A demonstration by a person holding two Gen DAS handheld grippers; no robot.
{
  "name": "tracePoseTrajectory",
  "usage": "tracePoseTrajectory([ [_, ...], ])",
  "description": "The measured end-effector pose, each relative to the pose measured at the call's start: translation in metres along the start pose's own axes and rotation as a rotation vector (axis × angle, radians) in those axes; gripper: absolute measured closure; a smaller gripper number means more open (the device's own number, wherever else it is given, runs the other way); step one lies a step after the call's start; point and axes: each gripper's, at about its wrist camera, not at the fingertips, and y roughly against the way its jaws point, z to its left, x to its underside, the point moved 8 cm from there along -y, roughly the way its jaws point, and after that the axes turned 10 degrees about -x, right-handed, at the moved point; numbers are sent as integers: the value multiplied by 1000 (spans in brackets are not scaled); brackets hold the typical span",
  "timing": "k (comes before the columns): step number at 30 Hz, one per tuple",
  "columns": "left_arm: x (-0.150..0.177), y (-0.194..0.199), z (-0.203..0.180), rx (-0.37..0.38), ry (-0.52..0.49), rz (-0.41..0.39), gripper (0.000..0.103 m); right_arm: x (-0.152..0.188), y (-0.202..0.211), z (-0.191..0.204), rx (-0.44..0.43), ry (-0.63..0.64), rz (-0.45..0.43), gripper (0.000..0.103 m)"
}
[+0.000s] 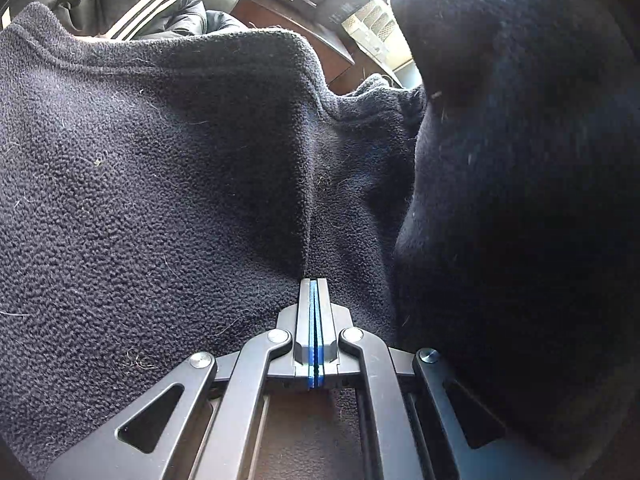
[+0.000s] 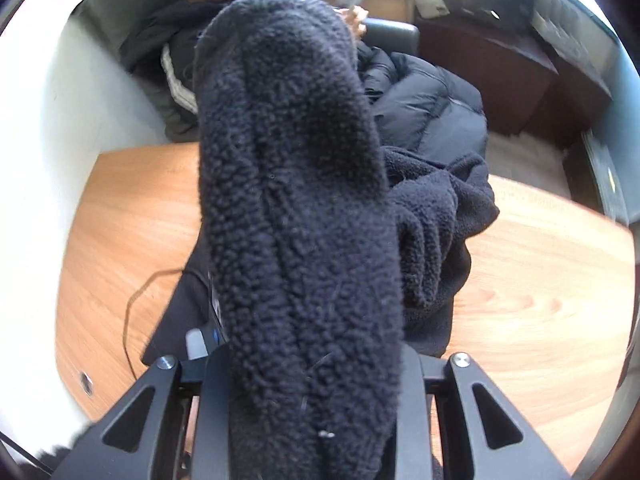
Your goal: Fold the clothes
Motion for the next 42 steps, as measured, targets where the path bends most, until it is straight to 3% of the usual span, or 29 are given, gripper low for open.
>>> tracePoseTrajectory([
  [3,2,-1,2,18,9,-13,101,-12,5,1,-38,-107,-19,74],
  [9,4,3,21,111,138,10,101,-32,-29,38,6,-131,-19,74],
  [12,4,14,39,75,172,20,101,-42,-38,45,-19,-170,-33,74],
  [19,20,100,98,61,155,-89,103,-46,-58,56,-62,-162,-20,75],
  [26,45,113,144,-24,105,-98,101,-41,-73,68,-72,-163,-11,74],
  [28,47,111,141,-48,84,-123,101,-38,-83,77,-57,-162,-5,74],
  [35,69,124,156,54,183,-214,101,-20,-138,109,4,-170,16,73],
  [39,84,140,171,85,241,-256,101,-19,-160,128,76,-108,19,71],
  [42,92,148,181,84,294,-286,101,-16,-170,141,139,-25,50,60],
])
